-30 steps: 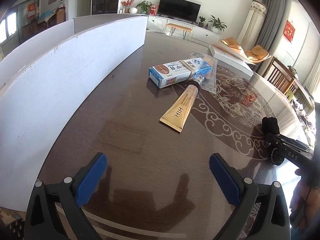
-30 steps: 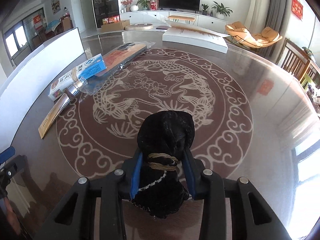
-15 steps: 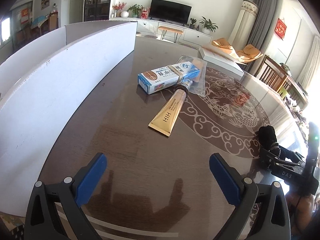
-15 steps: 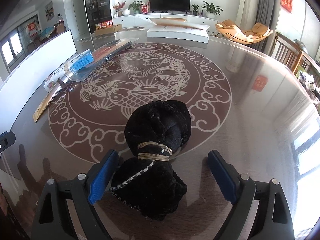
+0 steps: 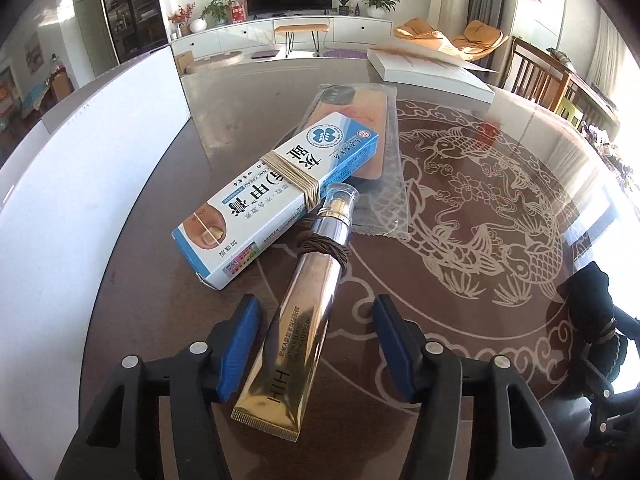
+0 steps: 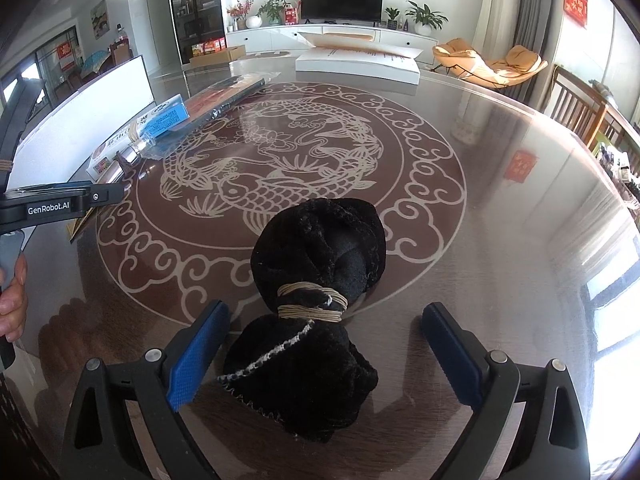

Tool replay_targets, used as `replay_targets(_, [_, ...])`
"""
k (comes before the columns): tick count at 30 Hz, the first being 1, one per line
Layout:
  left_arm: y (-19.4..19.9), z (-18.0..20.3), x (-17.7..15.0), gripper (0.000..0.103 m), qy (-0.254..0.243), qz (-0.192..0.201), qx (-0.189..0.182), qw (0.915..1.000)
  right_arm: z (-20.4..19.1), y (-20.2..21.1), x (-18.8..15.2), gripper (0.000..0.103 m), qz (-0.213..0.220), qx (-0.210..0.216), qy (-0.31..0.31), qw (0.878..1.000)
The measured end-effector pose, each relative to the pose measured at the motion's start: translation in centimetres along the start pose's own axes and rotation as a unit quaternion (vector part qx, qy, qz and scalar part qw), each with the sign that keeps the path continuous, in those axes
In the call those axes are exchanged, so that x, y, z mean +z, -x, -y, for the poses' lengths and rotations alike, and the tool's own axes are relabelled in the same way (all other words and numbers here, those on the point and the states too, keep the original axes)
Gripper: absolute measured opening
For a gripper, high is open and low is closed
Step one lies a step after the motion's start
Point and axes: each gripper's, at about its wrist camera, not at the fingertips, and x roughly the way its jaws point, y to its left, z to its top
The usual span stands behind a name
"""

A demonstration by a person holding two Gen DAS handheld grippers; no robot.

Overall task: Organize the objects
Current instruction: 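Grasp the gold HIH cream tube with the left tool while the right tool holds the knit item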

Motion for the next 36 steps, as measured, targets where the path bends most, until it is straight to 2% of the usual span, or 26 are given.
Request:
replay_targets(1, [0.2, 0.1, 0.0, 0.029, 0.001, 0.001, -0.002, 1.0000, 0.0, 0.0, 0.0, 0.097, 0.000, 0.000, 0.000, 1.000])
replay_targets(2, [0.3, 0.3, -0.2, 0.026, 0.000, -0.002, -0.002, 1.0000, 0.0, 0.0, 0.0, 0.097, 0.000, 0.000, 0.000, 1.000])
replay_targets(4, [1.1, 0.9, -1.5, 0.026, -0.007, 0.000, 0.002, 1.0000, 0.0, 0.0, 0.0, 0.097, 0.000, 0.000, 0.000, 1.000])
replay_targets(9, [4.8, 2.2, -7.1, 0.028, -0.011, -0.002, -0.014, 0.9998, 0.0, 0.0, 0.0, 0.097, 0.000, 0.000, 0.000, 1.000])
replay_targets(10, [5.4, 2.4, -8.0, 0.033, -0.013, 0.000, -0.018, 0.9998, 0.0, 0.0, 0.0, 0.097, 0.000, 0.000, 0.000, 1.000])
replay_targets(11, [5.7, 2.4, -8.6, 0.054, -0.013, -0.002, -0.022, 0.9997, 0.0, 0.0, 0.0, 0.097, 0.000, 0.000, 0.000, 1.000])
replay_targets(12, [5.7, 2.3, -8.8, 0.081, -0.008, -0.008, -0.027, 0.9996, 0.0, 0.0, 0.0, 0.097, 0.000, 0.000, 0.000, 1.000])
replay_targets(13, [5.7, 2.0, -8.9, 0.089, -0.001, -0.008, -0.032, 0.9994, 0.0, 0.0, 0.0, 0.097, 0.000, 0.000, 0.000, 1.000])
replay_targets(14, [5.5, 1.8, -8.7, 0.091, 0.006, -0.008, -0.035, 0.9993, 0.0, 0.0, 0.0, 0.097, 0.000, 0.000, 0.000, 1.000])
replay_targets(18, [4.8, 1.3, -8.1, 0.091, 0.017, -0.008, -0.029, 0.9994, 0.0, 0.0, 0.0, 0.098, 0.000, 0.000, 0.000, 1.000])
replay_targets(21, [4.5, 2.2, -8.5, 0.096, -0.009, 0.000, -0.003, 1.0000, 0.0, 0.0, 0.0, 0.098, 0.000, 0.000, 0.000, 1.000])
replay_targets(22, [4.8, 2.3, -8.8, 0.098, -0.010, 0.008, 0.004, 0.9999, 0.0, -0.1, 0.0, 0.102, -0.001, -0.001, 0.000, 1.000])
replay_targets(23, [4.7, 2.2, -8.9, 0.103, -0.006, 0.003, 0.005, 1.0000, 0.0, -0.2, 0.0, 0.103, -0.003, -0.001, 0.001, 1.000])
replay_targets(24, [4.6, 1.7, -9.0, 0.103, 0.004, -0.001, -0.003, 1.0000, -0.1, -0.2, 0.0, 0.103, -0.003, -0.002, 0.004, 1.000])
replay_targets(36, [4.7, 1.6, -9.2, 0.103, 0.010, 0.010, 0.004, 0.9999, 0.0, -0.2, -0.1, 0.103, -0.004, -0.002, 0.003, 1.000])
